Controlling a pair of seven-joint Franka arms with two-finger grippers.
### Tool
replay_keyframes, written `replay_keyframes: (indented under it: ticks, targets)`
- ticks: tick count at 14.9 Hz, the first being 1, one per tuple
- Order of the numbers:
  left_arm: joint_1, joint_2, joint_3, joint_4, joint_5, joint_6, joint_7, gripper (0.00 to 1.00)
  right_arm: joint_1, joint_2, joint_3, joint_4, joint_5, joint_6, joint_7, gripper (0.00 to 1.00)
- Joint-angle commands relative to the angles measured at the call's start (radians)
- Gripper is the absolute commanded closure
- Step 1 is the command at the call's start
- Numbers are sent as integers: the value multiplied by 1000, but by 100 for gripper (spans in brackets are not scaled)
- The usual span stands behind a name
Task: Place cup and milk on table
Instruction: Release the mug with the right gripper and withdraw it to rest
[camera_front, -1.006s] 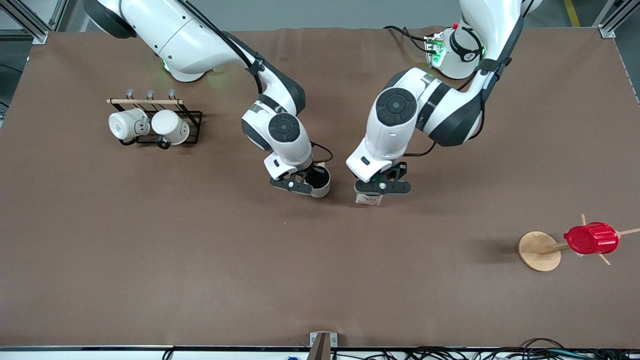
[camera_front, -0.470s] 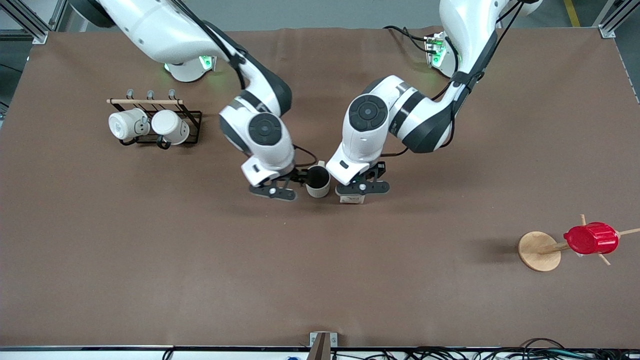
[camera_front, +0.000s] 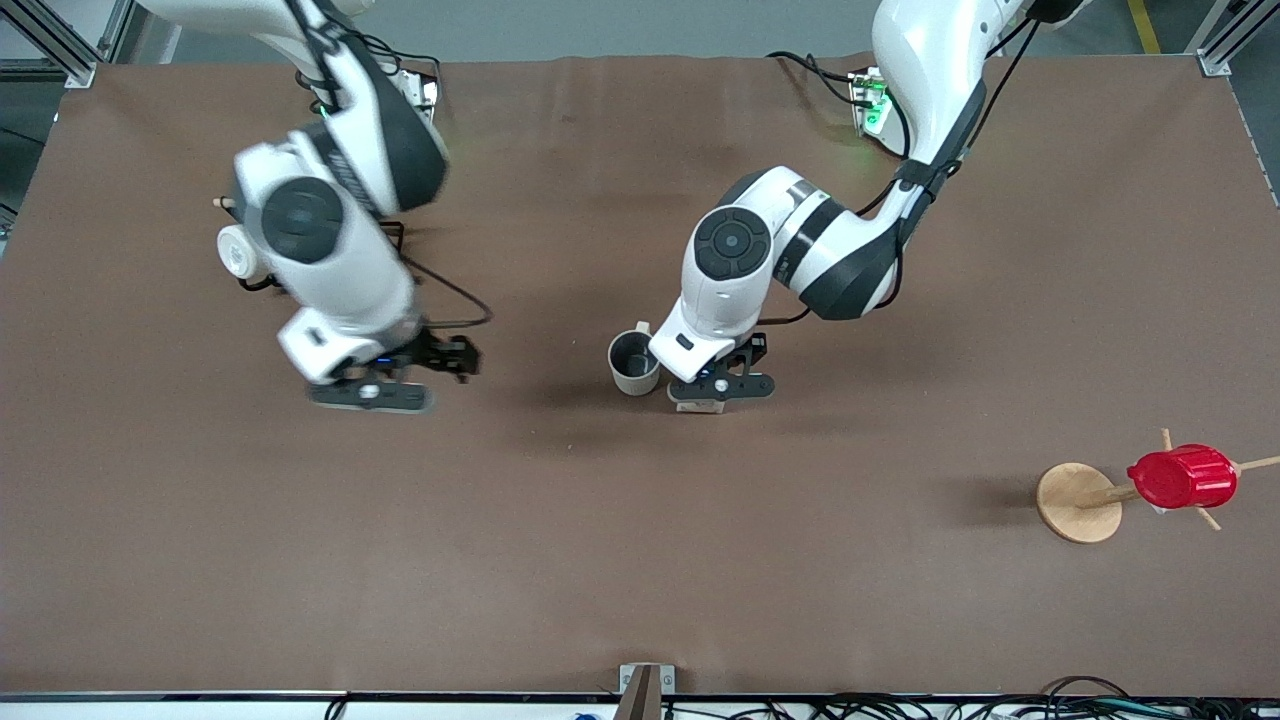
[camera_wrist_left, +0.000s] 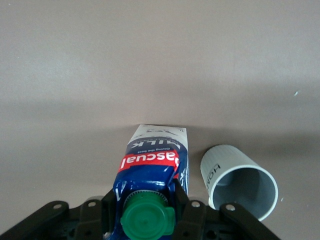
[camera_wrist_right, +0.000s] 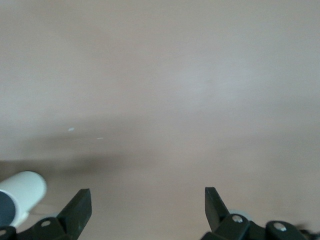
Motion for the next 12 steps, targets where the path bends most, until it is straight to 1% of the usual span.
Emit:
replay_keyframes:
  ticks: [1,3,5,7,8,9,10,11,12]
  targets:
    - [-13,-11,1,-17,9,-21,4,98,5,-128,-118,-33,26,-78,-124,0]
    - [-11,-21,-11,-31,9,-27,4,98,-14,-186,-198,-27,33,-103,-245,0]
    - [-11,-25,-18,-40,9,-27,4,97,-14,-199,-279,24,38,-147,-351,0]
    - [-11,-27,-19,-42,9,-27,6,94,-14,-194,-356,111,102,-231,-463,0]
    - [-13,-25,-19,-43,9,-27,6,91,-15,-193,-391,134,121,-241,-508,0]
    - [-13,-25,-21,-46,9,-27,4,85,-26,-191,-399,141,125,-241,-519,0]
    - [-11,-27,-19,-51,9,-27,0,76,-50,-190,-399,142,138,-238,-521,0]
    - [-11,-28,-21,-50,7,-29,-8,61,-55,-191,-399,144,141,-239,-522,0]
    - [-10,-33,-19,-49,7,-29,-14,43,-52,-193,-397,141,141,-245,-512,0]
